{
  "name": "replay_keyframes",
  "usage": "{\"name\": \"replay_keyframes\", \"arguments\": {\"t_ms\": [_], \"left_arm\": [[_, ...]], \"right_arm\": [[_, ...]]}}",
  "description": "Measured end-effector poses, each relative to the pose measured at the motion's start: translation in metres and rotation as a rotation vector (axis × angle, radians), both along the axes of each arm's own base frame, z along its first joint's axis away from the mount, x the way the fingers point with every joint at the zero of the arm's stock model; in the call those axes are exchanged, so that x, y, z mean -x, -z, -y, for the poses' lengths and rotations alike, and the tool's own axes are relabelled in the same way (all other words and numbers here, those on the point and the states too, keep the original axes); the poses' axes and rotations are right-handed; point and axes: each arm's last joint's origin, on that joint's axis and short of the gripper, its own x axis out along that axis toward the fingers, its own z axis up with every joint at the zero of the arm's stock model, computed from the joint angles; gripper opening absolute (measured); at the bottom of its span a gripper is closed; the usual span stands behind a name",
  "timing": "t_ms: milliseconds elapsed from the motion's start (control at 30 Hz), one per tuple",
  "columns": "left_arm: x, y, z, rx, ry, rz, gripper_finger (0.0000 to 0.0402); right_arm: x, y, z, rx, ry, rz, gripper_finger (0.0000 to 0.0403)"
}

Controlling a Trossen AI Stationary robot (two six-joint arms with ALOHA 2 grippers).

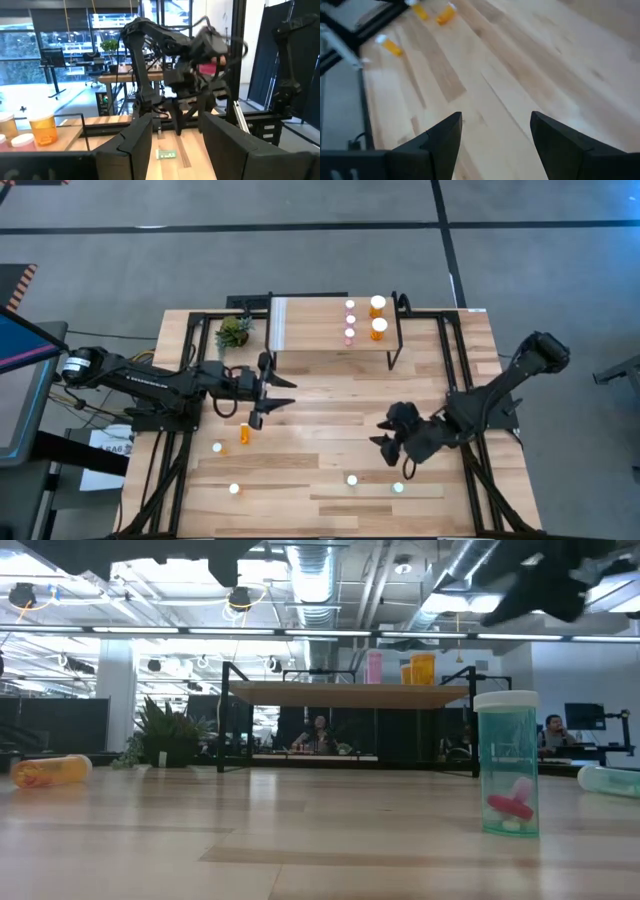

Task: Pick and place medicine bottles onto shelf by color
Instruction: Put the top green pill bottle on the shelf

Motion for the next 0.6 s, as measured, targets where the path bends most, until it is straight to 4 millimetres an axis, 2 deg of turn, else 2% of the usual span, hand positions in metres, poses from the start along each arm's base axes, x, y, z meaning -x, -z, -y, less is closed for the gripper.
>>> {"name": "replay_keyframes", "arguments": {"t_ms": [267,467,600], "left_arm": [[0.000,-0.004,-0.001,0.001,-0.050,0.040,0.0160],[0.001,-0.006,-0.003,0.007,-0.099,0.058,0.0160],[0.001,-0.007,-0.003,0.009,-0.104,0.068,0.0160]], "right_arm": [[0.035,0.014,-0.016,-0.132,0.154,-0.151,0.0260],[0.055,0.022,-0.011,-0.231,0.376,-0.283,0.0260],[0.054,0.033,-0.003,-0.250,0.460,-0.365,0.0260]]}}
